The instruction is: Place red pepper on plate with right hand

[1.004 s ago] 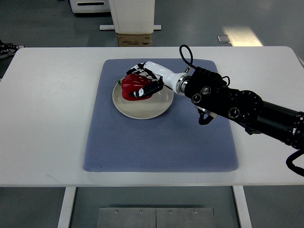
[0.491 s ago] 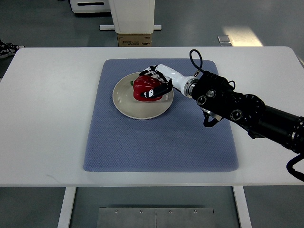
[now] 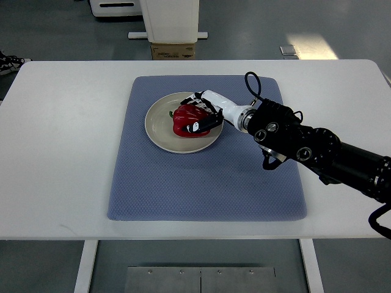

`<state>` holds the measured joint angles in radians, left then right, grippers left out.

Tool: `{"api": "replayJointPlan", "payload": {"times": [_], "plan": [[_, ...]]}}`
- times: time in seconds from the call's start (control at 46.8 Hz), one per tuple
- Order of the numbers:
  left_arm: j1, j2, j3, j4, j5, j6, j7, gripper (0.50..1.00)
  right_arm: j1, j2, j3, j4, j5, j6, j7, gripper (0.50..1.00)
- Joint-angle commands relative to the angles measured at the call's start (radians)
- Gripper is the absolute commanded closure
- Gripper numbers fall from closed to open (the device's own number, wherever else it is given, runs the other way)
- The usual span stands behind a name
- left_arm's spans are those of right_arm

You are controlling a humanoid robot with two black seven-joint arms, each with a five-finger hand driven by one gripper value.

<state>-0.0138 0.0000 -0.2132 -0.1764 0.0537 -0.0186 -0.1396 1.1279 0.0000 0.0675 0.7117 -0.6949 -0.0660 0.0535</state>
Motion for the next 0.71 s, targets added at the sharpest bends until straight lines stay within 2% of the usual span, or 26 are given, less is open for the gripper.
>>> {"api": "replayJointPlan", "payload": {"times": [0.0,0.064,0.128,0.192,0.321,0.449,0.684], "plan": [[0.0,0.0,0.0,0.0,0.0,0.0,0.0,0.5,0.0,0.0,0.0,0.0,0.0,0.0,0.002,0.904],[0.0,0.0,0.0,0.0,0.0,0.0,0.0,0.5,0.0,0.0,0.0,0.0,0.0,0.0,0.002,0.831],[0.0,0.0,0.0,0.0,0.0,0.0,0.0,0.5,0.0,0.0,0.0,0.002,0.002,0.0,0.003,0.785],[0.0,0.0,0.0,0.0,0.0,0.0,0.0,0.5,0.001,0.0,0.0,0.002,0.008,0.0,0.005,0.685],[0.0,0.0,0.0,0.0,0.0,0.0,0.0,0.5,0.003,0.0,0.002,0.003,0.015,0.0,0.005,0.532],[0.0,0.0,0.0,0.0,0.0,0.0,0.0,0.5,0.007,0.0,0.0,0.006,0.015,0.002,0.005,0.505],[0.0,0.0,0.0,0.0,0.0,0.0,0.0,0.5,0.01,0.0,0.005,0.022,0.035,0.009,0.005,0.502]]}}
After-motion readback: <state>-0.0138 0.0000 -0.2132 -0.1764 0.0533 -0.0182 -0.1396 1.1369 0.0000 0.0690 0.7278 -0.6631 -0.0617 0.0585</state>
